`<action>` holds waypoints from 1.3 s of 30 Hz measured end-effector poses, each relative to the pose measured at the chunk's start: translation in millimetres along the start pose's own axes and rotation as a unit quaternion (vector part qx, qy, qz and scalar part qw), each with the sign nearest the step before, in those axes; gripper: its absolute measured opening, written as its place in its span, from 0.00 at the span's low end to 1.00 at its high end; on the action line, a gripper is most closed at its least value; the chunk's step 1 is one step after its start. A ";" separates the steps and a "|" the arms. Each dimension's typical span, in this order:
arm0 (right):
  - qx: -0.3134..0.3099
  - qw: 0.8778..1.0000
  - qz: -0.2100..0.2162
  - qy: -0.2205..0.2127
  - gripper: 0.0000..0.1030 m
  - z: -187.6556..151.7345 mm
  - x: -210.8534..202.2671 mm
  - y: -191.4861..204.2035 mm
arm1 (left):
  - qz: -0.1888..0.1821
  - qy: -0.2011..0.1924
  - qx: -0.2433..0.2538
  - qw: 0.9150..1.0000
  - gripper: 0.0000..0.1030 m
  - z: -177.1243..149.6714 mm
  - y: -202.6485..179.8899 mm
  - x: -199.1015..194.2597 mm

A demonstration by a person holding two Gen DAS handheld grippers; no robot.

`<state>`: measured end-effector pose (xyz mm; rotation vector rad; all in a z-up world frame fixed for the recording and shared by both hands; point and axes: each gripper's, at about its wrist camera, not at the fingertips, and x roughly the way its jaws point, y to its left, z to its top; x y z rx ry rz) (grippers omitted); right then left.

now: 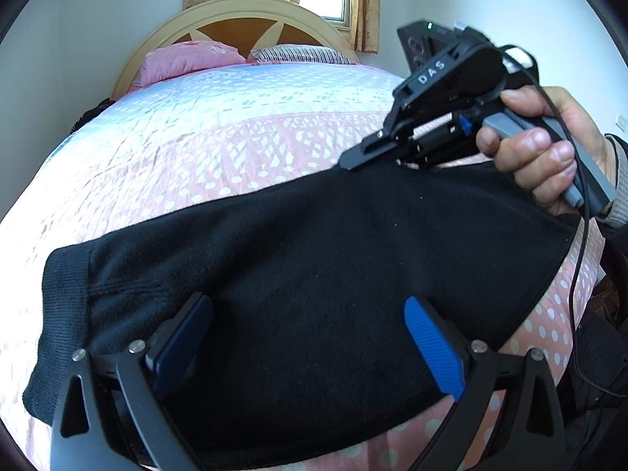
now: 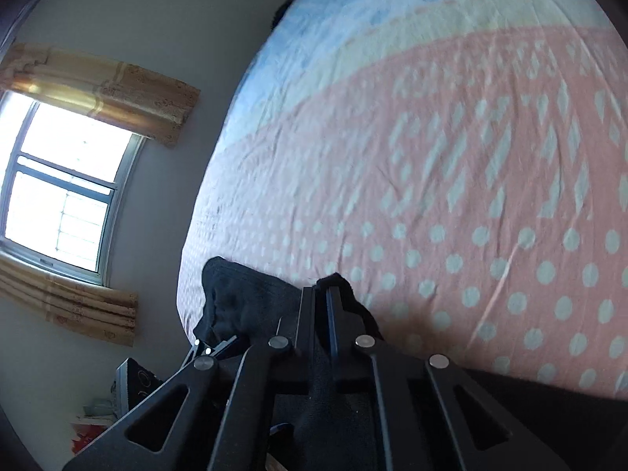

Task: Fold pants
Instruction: 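Grasp the black pants edge with the right tool and lift it, then open the right tool to release the pants edge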

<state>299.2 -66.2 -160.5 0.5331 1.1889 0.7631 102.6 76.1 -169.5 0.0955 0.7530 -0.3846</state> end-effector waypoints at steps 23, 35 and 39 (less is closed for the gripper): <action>-0.150 0.981 -0.113 0.049 0.36 -166.1 -66.3 -3.7 | -0.018 0.005 0.024 1.000 1.00 -0.2 -7.1 -1.6; -0.187 0.976 -0.111 -0.001 0.47 -178.5 -47.6 19.3 | -0.016 -0.001 0.036 0.999 1.00 -3.0 -13.4 -5.5; -0.180 0.978 -0.109 -0.015 0.47 -177.3 -60.9 22.6 | -0.010 0.000 0.034 0.999 1.00 -2.0 -14.8 -4.3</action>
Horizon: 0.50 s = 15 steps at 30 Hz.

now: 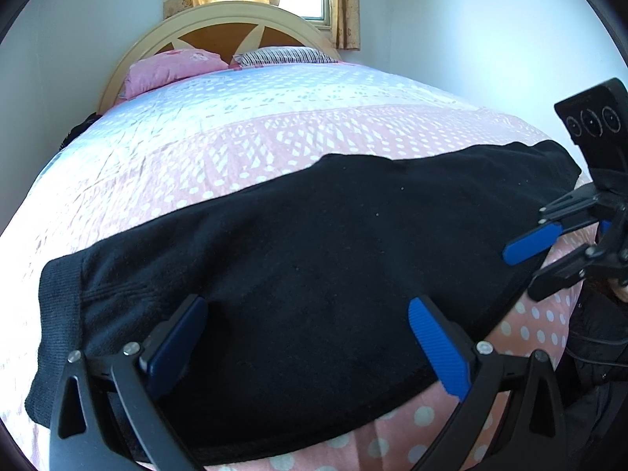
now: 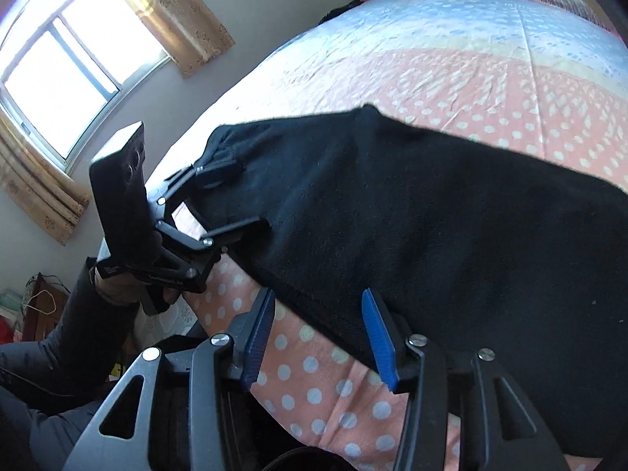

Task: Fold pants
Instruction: 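Open the right tool to release the pants edge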

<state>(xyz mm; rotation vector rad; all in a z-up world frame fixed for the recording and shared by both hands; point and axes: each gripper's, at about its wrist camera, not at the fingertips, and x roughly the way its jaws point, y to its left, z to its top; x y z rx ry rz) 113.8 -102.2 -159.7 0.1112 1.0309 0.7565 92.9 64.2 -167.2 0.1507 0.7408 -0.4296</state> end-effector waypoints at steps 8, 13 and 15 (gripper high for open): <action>0.001 1.000 -0.016 0.000 0.47 -1.2 11.8 -0.7 | 0.003 0.001 -0.001 1.000 1.00 0.8 0.8 2.6; 0.007 1.000 -0.007 -0.005 0.47 -5.1 7.8 -4.9 | 0.010 0.002 -0.003 1.000 1.00 1.2 1.9 1.2; 0.012 1.000 0.003 -0.007 0.47 -6.5 7.4 -9.2 | 0.020 0.000 -0.005 1.000 1.00 0.7 3.7 -2.1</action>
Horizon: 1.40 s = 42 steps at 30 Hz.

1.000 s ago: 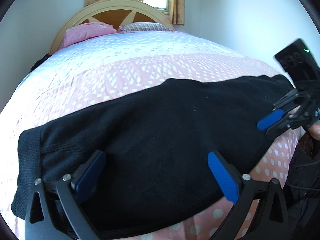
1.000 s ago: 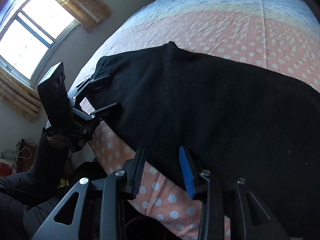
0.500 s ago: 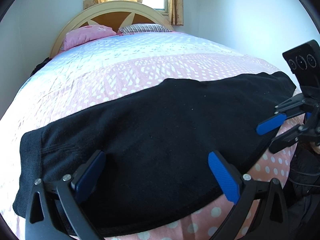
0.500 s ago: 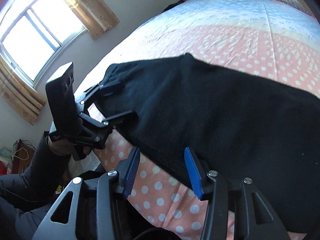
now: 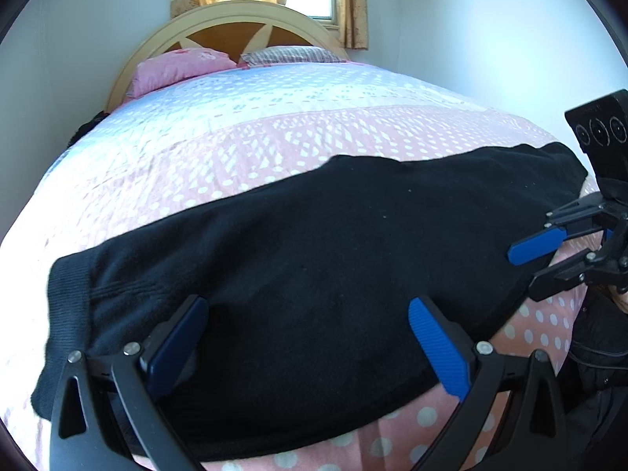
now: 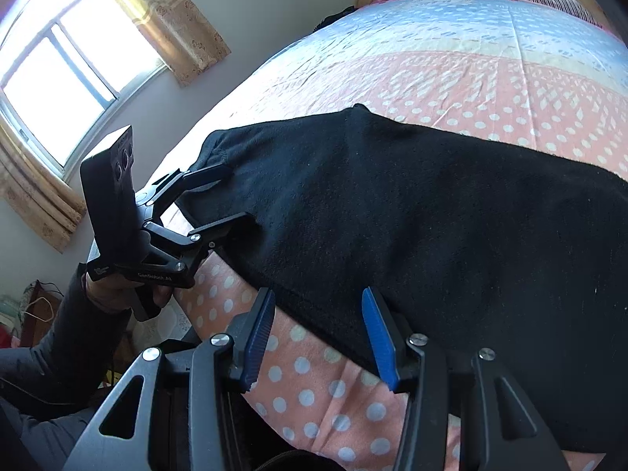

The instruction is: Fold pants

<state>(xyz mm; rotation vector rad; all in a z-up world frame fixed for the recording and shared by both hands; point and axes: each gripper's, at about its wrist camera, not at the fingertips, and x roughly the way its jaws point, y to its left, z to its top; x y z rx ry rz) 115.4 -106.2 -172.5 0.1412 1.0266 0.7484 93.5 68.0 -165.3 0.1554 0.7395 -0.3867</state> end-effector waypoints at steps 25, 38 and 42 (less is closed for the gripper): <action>0.178 0.944 -0.190 -0.205 0.47 -66.3 -236.2 -177.7 | 0.074 -0.031 -0.075 0.994 1.00 23.7 11.0 -20.2; 0.428 0.830 -0.217 -0.284 0.47 -210.8 -364.2 -326.2 | 0.055 -0.030 -0.112 0.992 1.00 32.3 -23.3 9.1; 0.428 0.835 -0.205 -0.277 0.47 -214.9 -356.6 -335.6 | 0.053 -0.029 -0.125 0.990 1.00 28.4 -20.6 7.6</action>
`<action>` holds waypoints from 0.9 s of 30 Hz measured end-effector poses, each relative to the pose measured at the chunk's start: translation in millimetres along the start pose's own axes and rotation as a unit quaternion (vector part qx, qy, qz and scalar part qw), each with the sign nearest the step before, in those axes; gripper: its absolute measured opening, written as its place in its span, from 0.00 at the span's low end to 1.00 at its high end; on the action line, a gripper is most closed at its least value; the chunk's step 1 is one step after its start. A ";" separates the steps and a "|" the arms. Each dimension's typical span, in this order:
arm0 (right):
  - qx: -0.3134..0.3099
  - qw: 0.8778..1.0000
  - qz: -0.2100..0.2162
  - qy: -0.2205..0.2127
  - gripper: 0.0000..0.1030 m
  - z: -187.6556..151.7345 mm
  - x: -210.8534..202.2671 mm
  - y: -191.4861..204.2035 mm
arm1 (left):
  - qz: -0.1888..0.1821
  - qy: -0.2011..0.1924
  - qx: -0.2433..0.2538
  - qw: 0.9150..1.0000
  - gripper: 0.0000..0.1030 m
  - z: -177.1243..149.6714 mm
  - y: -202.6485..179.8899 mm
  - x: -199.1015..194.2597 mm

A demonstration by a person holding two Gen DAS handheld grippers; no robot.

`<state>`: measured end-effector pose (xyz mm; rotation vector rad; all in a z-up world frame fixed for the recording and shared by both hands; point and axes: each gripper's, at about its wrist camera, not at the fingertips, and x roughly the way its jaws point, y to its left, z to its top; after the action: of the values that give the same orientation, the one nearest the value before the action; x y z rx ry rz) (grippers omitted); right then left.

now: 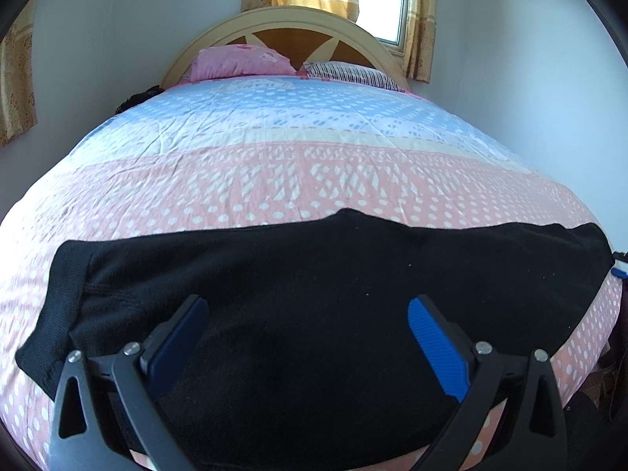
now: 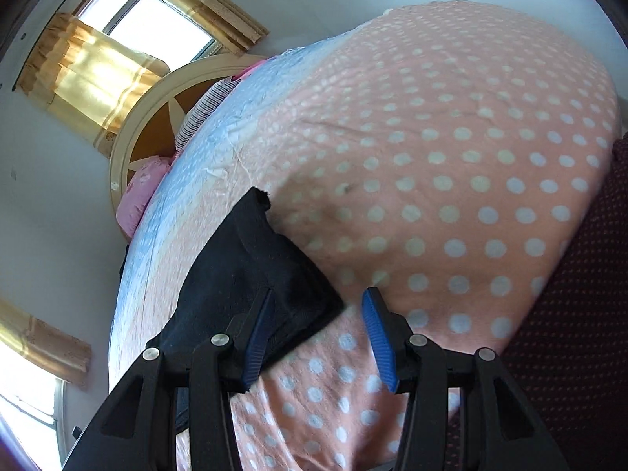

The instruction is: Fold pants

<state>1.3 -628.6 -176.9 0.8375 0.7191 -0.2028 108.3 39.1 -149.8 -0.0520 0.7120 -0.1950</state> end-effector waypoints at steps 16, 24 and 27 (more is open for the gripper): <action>0.029 0.995 0.096 0.011 0.47 4.2 17.6 -1.6 | -0.007 0.009 -0.014 1.000 1.00 -6.1 2.8 1.4; 0.028 0.994 0.107 -0.008 0.11 2.6 10.5 -1.4 | -0.011 0.012 -0.018 1.000 1.00 -5.7 3.1 2.2; 0.008 0.993 0.111 -0.028 0.11 1.2 1.8 13.7 | -0.011 0.011 -0.021 1.000 1.00 -6.5 2.9 1.4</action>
<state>9.2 -620.2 -169.3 0.9158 0.5676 -0.0325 105.5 41.8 -156.0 -0.0985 0.7372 -0.2014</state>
